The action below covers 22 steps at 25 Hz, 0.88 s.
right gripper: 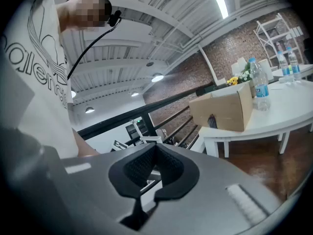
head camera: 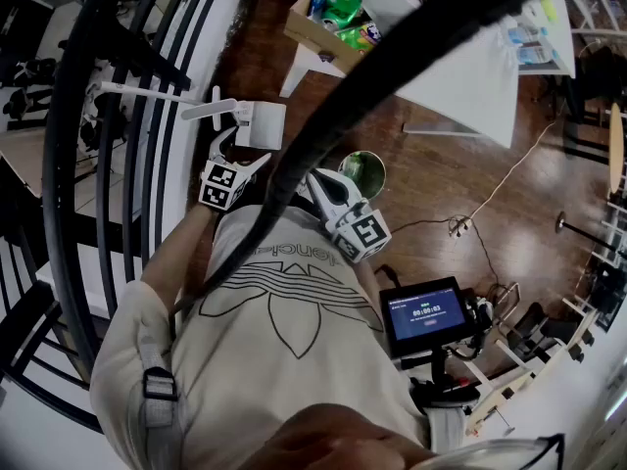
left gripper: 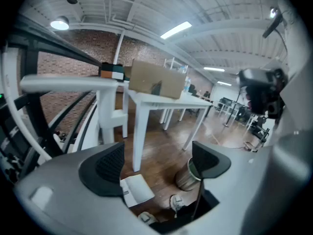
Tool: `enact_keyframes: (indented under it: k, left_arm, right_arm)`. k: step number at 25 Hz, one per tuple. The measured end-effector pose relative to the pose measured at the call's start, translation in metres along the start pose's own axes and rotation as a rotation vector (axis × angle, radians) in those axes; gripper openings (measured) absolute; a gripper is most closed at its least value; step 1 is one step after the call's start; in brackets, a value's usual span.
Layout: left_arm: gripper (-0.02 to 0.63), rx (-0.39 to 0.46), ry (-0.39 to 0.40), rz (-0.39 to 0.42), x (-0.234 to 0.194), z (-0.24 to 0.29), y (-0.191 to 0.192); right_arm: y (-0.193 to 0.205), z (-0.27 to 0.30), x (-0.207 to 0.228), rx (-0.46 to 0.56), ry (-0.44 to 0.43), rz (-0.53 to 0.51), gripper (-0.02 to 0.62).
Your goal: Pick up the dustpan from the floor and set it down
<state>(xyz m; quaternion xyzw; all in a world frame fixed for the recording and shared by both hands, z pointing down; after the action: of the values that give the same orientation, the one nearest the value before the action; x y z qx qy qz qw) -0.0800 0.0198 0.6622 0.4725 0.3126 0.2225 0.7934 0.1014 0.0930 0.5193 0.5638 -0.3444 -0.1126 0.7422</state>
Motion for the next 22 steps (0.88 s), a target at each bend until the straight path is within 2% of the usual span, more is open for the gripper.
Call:
enact_keyframes:
  k: [1,3,6,9,12,13,14,15,16,18,20,22]
  left_arm:
    - [0.474,-0.007,-0.048,0.036,-0.023,0.004,0.007]
    - [0.486,-0.003,-0.128,0.104,-0.064,0.013,0.015]
    - [0.486,0.046,-0.176,0.153,-0.107,0.031,0.010]
    - [0.486,0.080,-0.165,0.142,-0.124,0.055,0.006]
    - [0.485,0.059,-0.092,0.085,-0.130,0.082,0.005]
    - [0.454,0.031,-0.080,0.067,-0.130,0.089,0.007]
    - [0.311,-0.006,-0.089,0.068,-0.130,0.092,0.008]
    - [0.126,-0.044,-0.111,0.089,-0.130,0.091,0.010]
    - [0.060,-0.076,-0.132,0.113,-0.130,0.090,0.010]
    - [0.061,-0.089,-0.153,0.112,-0.128,0.088,0.002]
    - [0.061,-0.065,-0.171,0.108,-0.122,0.079,-0.018]
    - [0.060,-0.031,-0.184,0.113,-0.110,0.063,-0.044]
  right_arm:
    - [0.004,0.004,-0.001,-0.013,-0.004,0.000,0.002]
    - [0.014,0.011,-0.004,-0.036,-0.011,-0.006,0.002]
    - [0.031,0.010,-0.006,-0.055,0.003,-0.016,0.002]
    - [0.041,0.001,-0.010,-0.075,0.050,0.016,0.002]
    - [0.043,-0.006,-0.016,-0.080,0.084,0.031,0.002]
    - [0.043,-0.009,-0.016,-0.073,0.098,0.025,0.002]
    - [0.043,-0.013,-0.016,-0.066,0.113,0.021,0.002]
    - [0.042,-0.017,-0.017,-0.058,0.127,0.019,0.002]
    - [0.041,-0.019,-0.017,-0.048,0.138,0.016,0.002]
    - [0.038,-0.021,-0.011,-0.015,0.143,-0.013,0.002]
    - [0.032,-0.021,-0.002,0.027,0.133,-0.049,0.002]
    - [0.020,-0.018,0.002,0.070,0.120,-0.040,0.002]
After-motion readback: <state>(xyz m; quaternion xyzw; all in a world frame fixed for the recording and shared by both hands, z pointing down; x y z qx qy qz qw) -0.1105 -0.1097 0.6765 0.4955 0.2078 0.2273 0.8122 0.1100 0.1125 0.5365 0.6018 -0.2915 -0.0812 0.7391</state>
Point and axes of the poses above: the fingertips, and each gripper's own axes: z forward along the fingers, x to its right, y out of its underside, the point moved 6 cm from there along -z, backward along the fingers, and after that the axes turned 14 degrees about x, right-handed, at the moved point
